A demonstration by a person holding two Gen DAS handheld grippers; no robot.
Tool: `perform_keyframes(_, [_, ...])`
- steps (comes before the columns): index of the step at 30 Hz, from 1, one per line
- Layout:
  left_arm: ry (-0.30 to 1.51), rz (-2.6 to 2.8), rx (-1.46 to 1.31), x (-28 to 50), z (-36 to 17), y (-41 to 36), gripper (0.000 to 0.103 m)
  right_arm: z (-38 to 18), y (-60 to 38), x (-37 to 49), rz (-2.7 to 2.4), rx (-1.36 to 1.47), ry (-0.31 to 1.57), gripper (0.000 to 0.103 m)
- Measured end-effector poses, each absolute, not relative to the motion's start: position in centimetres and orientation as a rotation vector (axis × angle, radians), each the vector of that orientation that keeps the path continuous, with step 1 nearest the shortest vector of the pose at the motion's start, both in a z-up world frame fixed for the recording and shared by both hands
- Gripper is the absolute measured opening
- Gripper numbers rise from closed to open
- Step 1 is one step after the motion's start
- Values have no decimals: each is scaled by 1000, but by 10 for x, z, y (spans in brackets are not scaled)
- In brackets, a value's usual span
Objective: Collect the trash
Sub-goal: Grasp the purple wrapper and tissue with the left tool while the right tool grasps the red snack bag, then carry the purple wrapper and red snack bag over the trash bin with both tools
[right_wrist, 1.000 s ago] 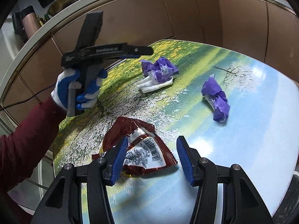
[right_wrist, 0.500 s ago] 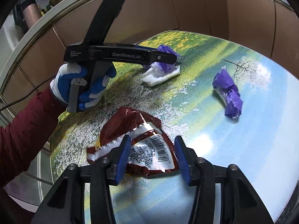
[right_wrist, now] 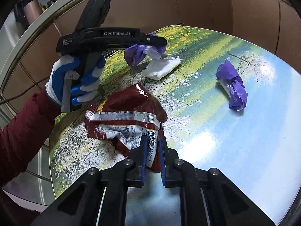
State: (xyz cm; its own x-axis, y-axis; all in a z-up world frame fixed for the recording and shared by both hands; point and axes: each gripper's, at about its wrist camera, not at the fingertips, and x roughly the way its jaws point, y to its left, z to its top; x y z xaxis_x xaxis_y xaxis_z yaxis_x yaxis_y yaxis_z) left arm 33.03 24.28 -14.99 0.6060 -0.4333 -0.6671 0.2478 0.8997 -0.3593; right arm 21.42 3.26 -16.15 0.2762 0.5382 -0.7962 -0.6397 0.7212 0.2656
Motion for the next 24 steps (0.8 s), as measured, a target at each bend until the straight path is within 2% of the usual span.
perform_keyframes(9, [795, -354, -265, 295, -127, 259, 38, -152, 31, 199, 801, -124, 987, 5])
perform_keyframes(24, [712, -289, -279, 224, -75, 271, 36, -96, -3, 157, 768, -44, 855, 4])
